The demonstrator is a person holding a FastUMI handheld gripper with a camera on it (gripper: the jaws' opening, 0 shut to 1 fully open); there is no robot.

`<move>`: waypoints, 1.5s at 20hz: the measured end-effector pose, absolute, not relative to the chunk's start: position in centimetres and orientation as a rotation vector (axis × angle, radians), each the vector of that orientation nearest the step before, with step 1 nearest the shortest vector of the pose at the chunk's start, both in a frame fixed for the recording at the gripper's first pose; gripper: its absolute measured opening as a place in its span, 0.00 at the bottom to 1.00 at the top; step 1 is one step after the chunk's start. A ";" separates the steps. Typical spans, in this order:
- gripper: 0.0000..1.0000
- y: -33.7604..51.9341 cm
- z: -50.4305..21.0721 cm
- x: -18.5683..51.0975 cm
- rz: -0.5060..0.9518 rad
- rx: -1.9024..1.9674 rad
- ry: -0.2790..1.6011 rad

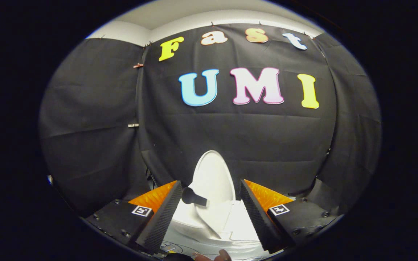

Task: Open the toilet lid.

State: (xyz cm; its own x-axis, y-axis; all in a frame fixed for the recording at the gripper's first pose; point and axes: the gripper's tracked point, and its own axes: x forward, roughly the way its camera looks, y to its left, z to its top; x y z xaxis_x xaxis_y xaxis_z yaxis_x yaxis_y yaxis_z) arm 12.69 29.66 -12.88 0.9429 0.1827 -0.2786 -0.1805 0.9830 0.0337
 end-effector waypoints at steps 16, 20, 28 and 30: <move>0.99 8.5 -3.5 2.8 0.040 -0.040 0.146; 0.99 4.6 -2.5 1.5 -0.004 -0.027 0.132; 0.99 0.4 -0.7 0.7 -0.023 -0.001 0.100; 0.99 -0.2 0.0 0.6 -0.020 -0.005 0.088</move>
State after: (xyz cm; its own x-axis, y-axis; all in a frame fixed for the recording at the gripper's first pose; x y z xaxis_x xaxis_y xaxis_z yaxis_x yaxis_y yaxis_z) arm 0.64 -0.16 -0.03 0.9959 -0.0204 -0.0883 0.0200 0.9998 -0.0054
